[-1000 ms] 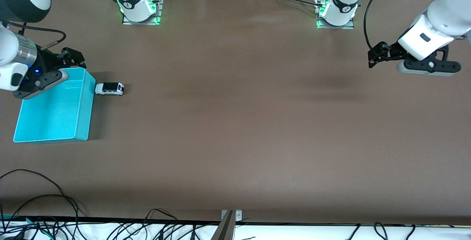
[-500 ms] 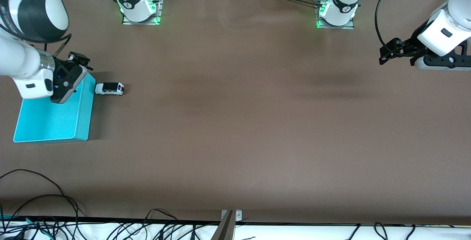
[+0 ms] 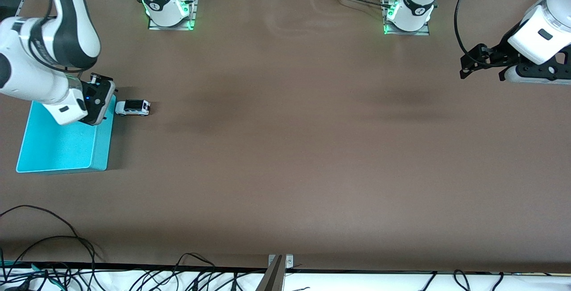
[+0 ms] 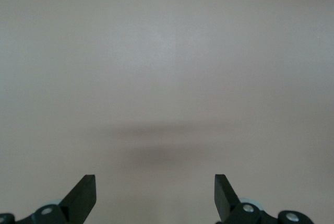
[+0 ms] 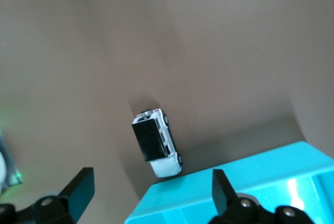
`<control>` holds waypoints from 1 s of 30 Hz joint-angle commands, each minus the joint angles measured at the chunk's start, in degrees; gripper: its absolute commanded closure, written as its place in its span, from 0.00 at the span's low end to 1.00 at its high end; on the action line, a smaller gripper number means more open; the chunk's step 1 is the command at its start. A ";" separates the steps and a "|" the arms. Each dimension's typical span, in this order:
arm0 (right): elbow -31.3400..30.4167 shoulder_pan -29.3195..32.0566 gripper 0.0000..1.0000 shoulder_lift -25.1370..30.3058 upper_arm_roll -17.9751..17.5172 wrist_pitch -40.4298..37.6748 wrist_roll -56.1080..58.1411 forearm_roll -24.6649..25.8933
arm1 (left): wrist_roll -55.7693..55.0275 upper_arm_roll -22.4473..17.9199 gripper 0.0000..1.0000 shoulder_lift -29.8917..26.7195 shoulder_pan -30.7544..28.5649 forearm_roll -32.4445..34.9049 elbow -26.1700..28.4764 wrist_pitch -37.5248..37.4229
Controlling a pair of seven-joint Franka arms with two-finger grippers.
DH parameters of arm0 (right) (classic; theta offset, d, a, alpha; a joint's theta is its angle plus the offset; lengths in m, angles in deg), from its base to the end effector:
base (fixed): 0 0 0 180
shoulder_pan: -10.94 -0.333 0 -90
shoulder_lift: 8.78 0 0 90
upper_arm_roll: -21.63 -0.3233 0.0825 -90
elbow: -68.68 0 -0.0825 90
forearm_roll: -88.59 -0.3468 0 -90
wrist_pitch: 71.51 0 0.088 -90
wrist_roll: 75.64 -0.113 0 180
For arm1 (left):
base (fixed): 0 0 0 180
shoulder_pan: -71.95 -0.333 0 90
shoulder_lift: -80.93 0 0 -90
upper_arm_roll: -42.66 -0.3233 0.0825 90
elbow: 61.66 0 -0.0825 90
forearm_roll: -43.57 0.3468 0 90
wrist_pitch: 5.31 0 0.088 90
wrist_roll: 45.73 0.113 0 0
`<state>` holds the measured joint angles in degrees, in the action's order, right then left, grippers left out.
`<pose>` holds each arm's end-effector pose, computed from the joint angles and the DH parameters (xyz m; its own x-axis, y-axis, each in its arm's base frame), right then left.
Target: Wind and store white jeep toy
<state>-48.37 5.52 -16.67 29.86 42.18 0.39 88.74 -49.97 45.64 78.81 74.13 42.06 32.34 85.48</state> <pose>0.5213 -0.0241 0.3837 0.2814 0.9572 -0.0679 0.9397 -0.2892 -0.1827 0.5033 -0.0489 0.6156 0.9997 -0.0156 -0.0208 -0.0151 -0.9996 0.0229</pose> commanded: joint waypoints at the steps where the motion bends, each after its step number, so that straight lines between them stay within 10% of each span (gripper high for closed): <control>1: -9.67 -0.04 0.00 3.23 1.52 8.99 5.79 -0.67 | -0.15 1.06 0.00 1.33 -3.84 -1.30 -1.97 -1.94; 30: -22.70 0.14 0.00 -3.00 3.10 35.29 19.68 -0.67 | -0.06 1.06 0.00 1.77 -3.77 -0.60 -3.38 -4.31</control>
<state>-70.60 5.54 -18.31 32.82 75.14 16.60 88.73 -49.95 46.42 79.45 70.45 41.92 31.58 82.65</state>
